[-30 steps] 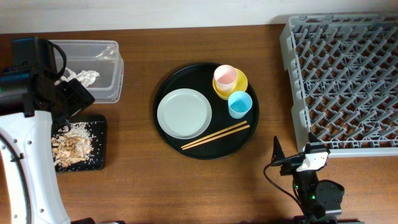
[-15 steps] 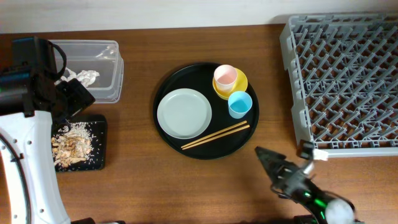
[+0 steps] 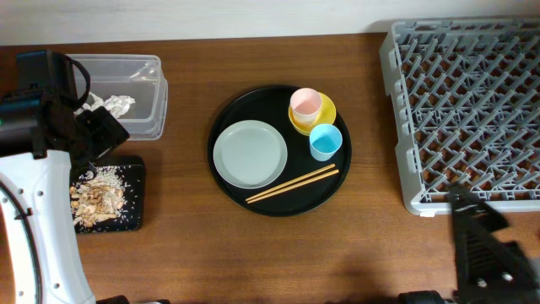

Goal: Sort waste into correct bins and load items into the dishwasher rack
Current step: 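Reach the right gripper to the blue cup on the tray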

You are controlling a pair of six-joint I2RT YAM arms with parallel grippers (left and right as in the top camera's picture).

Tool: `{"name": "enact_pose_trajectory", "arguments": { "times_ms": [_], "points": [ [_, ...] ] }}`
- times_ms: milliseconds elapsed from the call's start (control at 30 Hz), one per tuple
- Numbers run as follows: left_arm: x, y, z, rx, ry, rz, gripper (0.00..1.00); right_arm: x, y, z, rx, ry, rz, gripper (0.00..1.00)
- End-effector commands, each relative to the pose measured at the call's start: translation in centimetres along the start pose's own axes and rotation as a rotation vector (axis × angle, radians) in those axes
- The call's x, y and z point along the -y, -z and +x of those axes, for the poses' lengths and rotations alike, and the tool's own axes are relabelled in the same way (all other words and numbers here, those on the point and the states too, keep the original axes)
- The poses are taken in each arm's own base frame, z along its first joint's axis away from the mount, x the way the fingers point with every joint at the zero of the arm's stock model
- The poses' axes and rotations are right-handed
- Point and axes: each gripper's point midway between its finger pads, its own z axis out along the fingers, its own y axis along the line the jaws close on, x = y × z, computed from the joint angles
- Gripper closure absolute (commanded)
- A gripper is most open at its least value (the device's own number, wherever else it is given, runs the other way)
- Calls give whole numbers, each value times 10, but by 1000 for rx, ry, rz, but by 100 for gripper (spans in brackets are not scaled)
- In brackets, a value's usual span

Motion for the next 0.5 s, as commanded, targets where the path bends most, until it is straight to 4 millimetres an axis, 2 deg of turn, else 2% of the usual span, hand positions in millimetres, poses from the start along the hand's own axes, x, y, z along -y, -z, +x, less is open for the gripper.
{"name": "enact_pose_trajectory", "arguments": {
  "times_ms": [0,133,267,467],
  "points": [
    [-2,4,-1,12,4,6,1,8,-30,-22,-105,317,180,2],
    [-2,4,-1,13,4,6,1,46,-60,-15,-377,386,385,2],
    [-2,4,-1,13,4,6,0,100,-69,5,-664,375,592,2],
    [-2,4,-1,13,4,6,1,178,-75,61,-1089,357,790,2]
  ]
}}
